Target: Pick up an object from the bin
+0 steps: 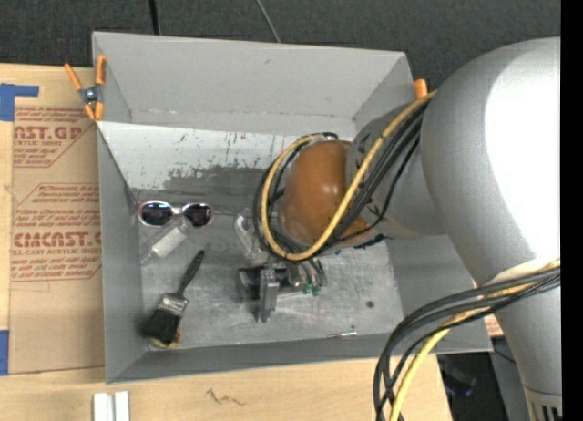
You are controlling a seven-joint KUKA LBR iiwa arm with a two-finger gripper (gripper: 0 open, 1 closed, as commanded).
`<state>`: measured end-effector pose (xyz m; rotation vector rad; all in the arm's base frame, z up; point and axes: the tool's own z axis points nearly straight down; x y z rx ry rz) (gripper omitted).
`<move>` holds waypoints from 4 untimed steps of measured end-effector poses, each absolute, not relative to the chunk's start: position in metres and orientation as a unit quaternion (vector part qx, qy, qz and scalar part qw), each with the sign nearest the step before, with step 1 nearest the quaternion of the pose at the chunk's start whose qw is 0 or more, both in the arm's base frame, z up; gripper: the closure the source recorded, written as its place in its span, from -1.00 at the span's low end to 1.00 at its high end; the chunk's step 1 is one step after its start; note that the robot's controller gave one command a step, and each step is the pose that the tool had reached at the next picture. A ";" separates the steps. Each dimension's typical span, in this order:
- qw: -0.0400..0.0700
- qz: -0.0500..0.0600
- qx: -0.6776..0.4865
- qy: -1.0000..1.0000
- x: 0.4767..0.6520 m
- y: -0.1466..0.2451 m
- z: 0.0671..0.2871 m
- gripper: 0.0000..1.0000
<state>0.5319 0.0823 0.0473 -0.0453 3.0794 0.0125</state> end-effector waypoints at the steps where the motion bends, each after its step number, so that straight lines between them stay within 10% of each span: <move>1: 0.039 0.005 -0.014 0.999 0.529 0.082 0.049 1.00; 4: 0.054 0.006 -0.010 0.998 0.520 0.082 0.058 1.00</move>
Offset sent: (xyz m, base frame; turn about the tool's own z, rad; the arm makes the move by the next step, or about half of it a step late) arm 0.0000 0.0001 0.0389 -0.0002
